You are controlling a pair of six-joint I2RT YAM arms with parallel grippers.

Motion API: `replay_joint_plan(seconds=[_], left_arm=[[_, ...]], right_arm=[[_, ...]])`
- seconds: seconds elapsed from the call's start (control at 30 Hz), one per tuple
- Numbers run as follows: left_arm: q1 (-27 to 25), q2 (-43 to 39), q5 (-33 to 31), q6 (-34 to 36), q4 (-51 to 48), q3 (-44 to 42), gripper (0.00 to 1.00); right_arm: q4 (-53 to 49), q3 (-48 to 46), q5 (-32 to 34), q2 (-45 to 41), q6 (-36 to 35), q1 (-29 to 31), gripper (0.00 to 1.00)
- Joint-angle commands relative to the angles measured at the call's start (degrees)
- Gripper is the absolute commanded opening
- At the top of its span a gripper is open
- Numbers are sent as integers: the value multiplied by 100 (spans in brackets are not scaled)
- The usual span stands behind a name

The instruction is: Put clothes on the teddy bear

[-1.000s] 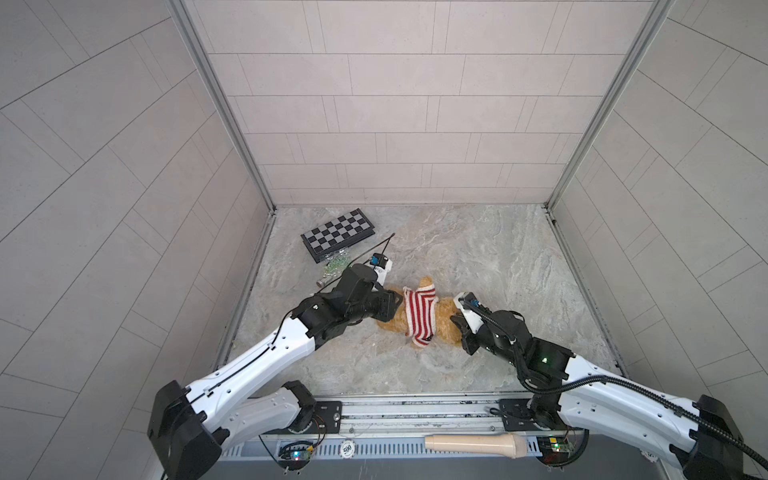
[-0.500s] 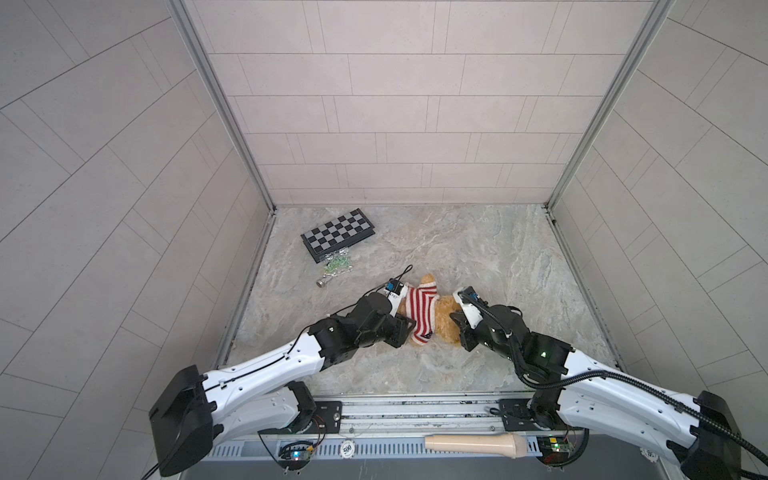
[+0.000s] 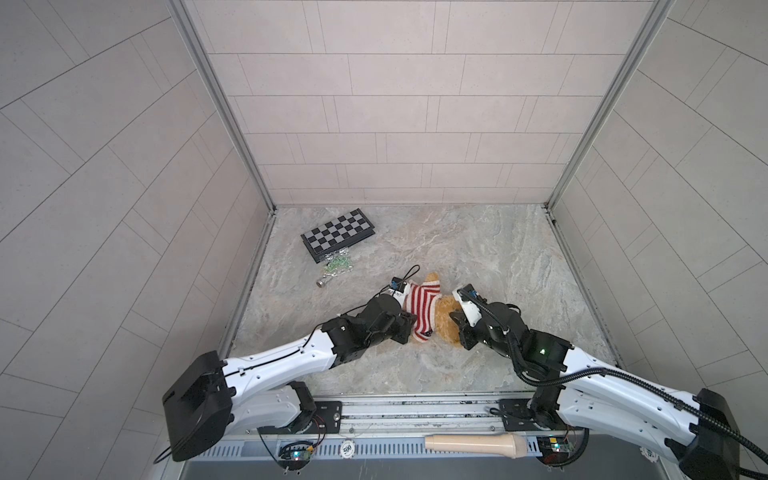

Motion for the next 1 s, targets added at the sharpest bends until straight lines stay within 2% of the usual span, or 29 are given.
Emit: replay_joint_plan(seconds=[0.0, 0.13, 0.3, 0.57, 0.67, 0.83, 0.97], left_arm=[[-35, 74, -289, -35, -9, 44, 31], [-33, 10, -346, -103, 11, -71, 13], [-24, -192, -510, -141, -217, -150, 0], [736, -475, -338, -431, -805, -211, 0], [776, -580, -281, -295, -775, -175, 0], [698, -546, 38, -100, -466, -92, 1], [358, -524, -80, 169, -461, 49, 18]], right_arm=[[138, 181, -7, -46, 85, -8, 0], [109, 189, 9, -70, 87, -8, 0], [30, 197, 69, -139, 105, -25, 0], [47, 23, 220, -762, 203, -82, 0], [39, -2, 156, -958, 217, -138, 0], [29, 92, -75, -725, 243, -166, 0], [4, 217, -121, -546, 361, -192, 0]])
